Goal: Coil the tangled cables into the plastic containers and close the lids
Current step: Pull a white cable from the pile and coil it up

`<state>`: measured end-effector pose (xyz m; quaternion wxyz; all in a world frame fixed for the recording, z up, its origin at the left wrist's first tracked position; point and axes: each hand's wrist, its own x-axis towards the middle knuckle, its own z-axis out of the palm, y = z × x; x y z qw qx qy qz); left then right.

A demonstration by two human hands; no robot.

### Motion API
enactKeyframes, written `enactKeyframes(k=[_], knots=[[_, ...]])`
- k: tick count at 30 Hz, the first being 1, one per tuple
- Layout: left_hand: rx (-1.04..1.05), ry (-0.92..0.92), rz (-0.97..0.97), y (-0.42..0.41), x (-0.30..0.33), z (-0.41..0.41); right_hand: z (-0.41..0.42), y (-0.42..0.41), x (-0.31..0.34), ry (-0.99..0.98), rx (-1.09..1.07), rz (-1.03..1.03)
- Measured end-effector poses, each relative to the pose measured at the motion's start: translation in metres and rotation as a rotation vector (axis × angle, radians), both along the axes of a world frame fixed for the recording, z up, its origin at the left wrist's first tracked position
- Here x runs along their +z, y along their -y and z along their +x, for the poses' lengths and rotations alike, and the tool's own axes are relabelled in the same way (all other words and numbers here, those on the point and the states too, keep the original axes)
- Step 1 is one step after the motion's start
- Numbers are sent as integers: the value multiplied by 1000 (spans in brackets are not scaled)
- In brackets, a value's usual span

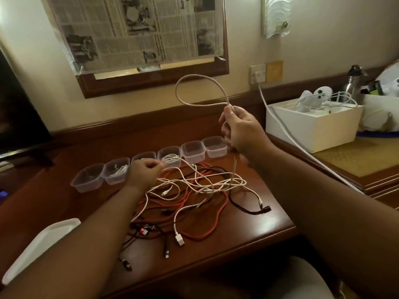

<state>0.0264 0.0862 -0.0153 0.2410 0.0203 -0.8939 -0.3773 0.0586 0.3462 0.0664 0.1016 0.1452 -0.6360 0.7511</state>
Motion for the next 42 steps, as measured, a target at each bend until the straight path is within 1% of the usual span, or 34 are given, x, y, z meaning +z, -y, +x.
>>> enactKeyframes(k=[1,2,3,5,7,9,11,12,14,16,18,21,23,27,30,31,32,33,34,37,38,39,40,41,42], knots=[[71,32,-5,14,1,-3,0,-2,1,9,8,-19],[136,77,-64,28,0,-5,-1,-3,2,12,25,-57],[178,129,-161,40,-2,-6,-2,-3,3,14,46,-107],[187,208,-369,50,-7,-5,-4,-1,5,30,89,-226],[161,236,-508,45,-11,-4,-4,4,4,69,157,-375],[166,195,-722,28,-10,-1,-4,10,5,128,203,-521],[172,77,-937,7,-11,4,-6,16,6,205,152,-629],[128,-6,-984,-5,-12,10,-8,18,7,239,135,-684],[-22,-136,-997,-30,-15,21,-11,23,11,293,135,-794],[-151,-151,-991,-54,-18,30,-14,25,16,327,144,-872],[-209,-118,-994,-74,-19,37,-14,27,23,329,171,-918],[-208,-54,-1031,-93,-21,38,-9,24,39,283,226,-960],[-194,-48,-1002,-99,-22,37,-4,20,53,246,227,-968],[-203,-64,-818,-104,-21,31,0,17,76,198,246,-998],[-194,-29,-710,-103,-15,20,4,19,82,201,295,-998],[-186,-21,-694,-102,-14,16,5,18,82,198,299,-943],[-175,-20,-687,-100,-13,13,6,17,80,187,291,-831],[-161,-26,-683,-98,-13,11,7,15,77,163,264,-647],[-148,-33,-681,-95,-13,8,6,13,73,122,203,-387],[-124,-53,-671,-87,-8,3,5,12,55,-37,-50,618],[-110,-54,-656,-83,-6,0,2,13,46,-81,-78,910],[-96,-61,-641,-80,-2,-2,-1,16,37,-101,-82,1149],[-77,-69,-630,-76,2,-6,-5,18,27,-89,-87,1299],[-55,-71,-618,-72,6,-9,-9,20,18,-53,-97,1359],[-33,-69,-599,-69,9,-12,-14,21,10,-14,-102,1373]])
